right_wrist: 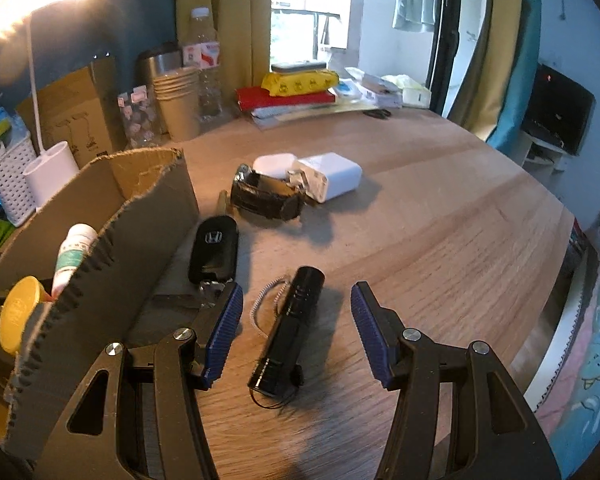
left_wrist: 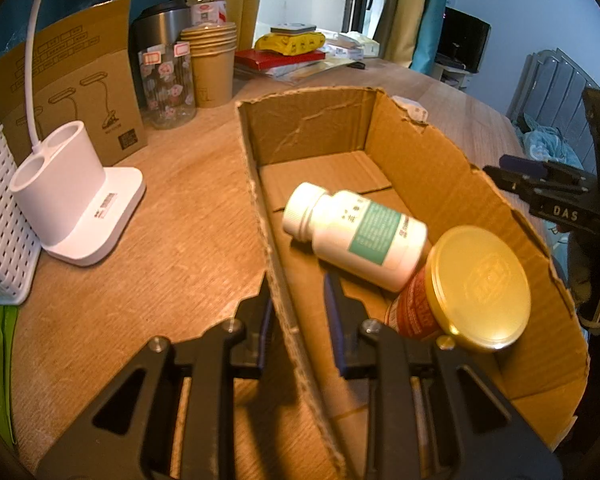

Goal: Organize rigid objects
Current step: 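Move the right gripper back toward the black flashlight, then close the right gripper around the black flashlight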

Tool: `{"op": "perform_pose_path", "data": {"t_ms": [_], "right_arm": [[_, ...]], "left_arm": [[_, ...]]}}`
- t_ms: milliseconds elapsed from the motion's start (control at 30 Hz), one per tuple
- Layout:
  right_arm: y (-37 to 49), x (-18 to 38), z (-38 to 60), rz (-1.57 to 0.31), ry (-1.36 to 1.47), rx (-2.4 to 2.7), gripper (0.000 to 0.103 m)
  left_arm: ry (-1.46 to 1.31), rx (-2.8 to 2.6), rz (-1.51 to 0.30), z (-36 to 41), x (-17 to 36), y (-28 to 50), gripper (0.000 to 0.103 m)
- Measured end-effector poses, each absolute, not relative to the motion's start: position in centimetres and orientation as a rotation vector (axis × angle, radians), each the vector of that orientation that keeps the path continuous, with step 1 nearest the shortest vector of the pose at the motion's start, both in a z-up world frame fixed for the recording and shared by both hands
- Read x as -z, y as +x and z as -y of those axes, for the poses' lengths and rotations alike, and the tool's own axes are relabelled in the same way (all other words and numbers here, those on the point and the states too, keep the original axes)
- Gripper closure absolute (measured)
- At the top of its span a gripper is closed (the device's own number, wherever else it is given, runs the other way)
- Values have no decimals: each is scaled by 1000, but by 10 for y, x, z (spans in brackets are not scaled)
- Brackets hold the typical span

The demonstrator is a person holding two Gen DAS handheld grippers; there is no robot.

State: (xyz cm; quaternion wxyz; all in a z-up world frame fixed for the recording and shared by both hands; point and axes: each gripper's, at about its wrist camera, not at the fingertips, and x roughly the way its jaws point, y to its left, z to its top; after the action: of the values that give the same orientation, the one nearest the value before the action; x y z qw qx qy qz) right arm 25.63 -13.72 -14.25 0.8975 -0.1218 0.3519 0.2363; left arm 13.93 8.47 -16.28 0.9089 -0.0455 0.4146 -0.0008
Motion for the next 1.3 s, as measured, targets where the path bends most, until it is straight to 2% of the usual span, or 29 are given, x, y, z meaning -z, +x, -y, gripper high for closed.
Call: {"op": "perform_pose_path", "data": {"t_ms": [867,933,1000,1133,1200,1300], "right_arm": [[261,171,129,-788,-298,-482,45],[262,172,130,-791,-294,-482,48],[262,172,130,-789,-293,-488,58],[260,171,129,-785,-297,-503,67],[259,171,128,-787,-293,-517,80],[259,171,128,-786,-289,-525,81]], "left_arm": [[-100,4,-857,-84,164,139,78],[-100,3,-857,-84,164,139,78],[-99,3,-857,-84,164,139,78],[-100,3,-857,-84,164,139,78],[-100,4,-857,-84,164,139,78],[-100,4,-857,-84,164,139,78]]}}
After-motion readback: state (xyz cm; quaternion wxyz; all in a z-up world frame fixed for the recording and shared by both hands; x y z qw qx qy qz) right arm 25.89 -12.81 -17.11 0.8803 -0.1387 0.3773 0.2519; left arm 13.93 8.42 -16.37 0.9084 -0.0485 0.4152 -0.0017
